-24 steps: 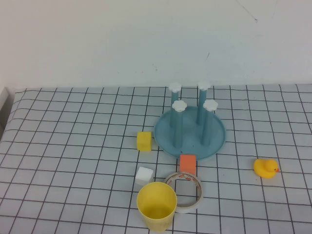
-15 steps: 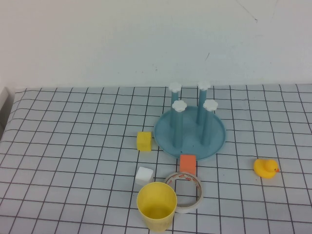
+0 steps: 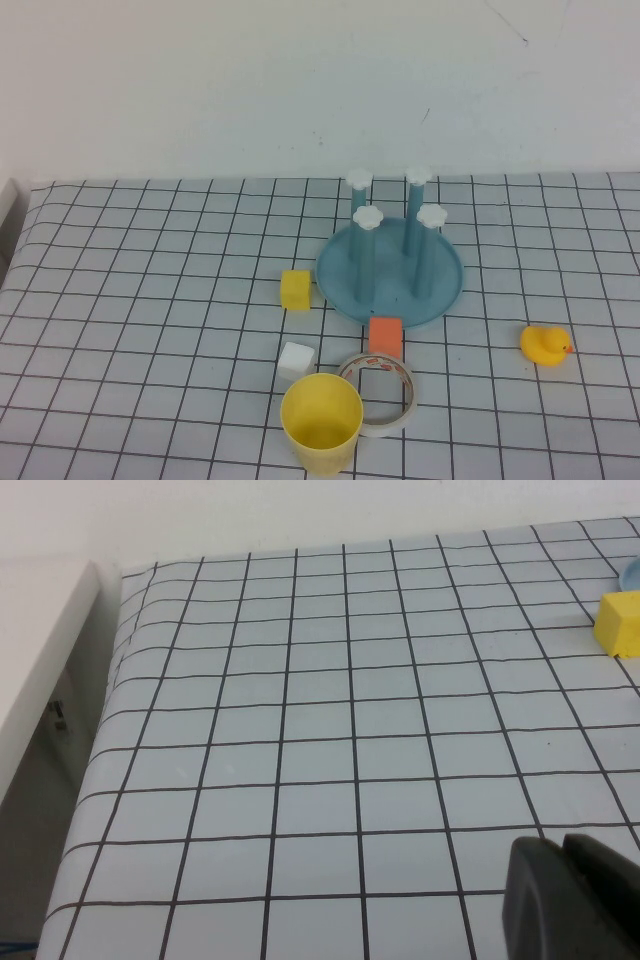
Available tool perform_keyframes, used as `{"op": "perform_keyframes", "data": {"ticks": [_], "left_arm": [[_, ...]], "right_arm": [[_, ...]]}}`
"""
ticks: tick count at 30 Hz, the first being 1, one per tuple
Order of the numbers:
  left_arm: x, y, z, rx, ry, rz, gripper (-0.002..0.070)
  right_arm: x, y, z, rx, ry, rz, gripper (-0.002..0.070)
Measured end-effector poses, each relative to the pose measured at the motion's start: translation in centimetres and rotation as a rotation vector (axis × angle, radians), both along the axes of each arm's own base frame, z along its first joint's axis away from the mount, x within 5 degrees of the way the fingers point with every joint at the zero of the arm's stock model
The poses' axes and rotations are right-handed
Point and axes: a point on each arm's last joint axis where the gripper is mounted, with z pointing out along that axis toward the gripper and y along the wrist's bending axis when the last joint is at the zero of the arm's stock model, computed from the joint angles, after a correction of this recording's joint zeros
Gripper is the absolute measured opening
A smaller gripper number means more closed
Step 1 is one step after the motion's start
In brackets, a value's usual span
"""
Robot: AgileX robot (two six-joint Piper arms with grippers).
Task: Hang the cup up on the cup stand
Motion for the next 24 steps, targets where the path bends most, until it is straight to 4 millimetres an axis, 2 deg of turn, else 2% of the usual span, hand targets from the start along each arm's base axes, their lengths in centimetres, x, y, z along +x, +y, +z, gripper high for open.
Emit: {"op": "perform_keyframes", "data": {"ticks": [14, 24], "left_arm": [[0.0, 0.0, 0.0, -0.001, 0.0, 0.0, -0.0003], [0.0, -0.05, 0.0, -0.023, 0.002, 0.001, -0.0003]], "right_arm": [[0.0, 0.01, 0.0, 0.023, -0.001, -0.007, -0.0001], [0.02, 0.49, 0.02, 0.158, -0.006, 0.004, -0.0001]]}}
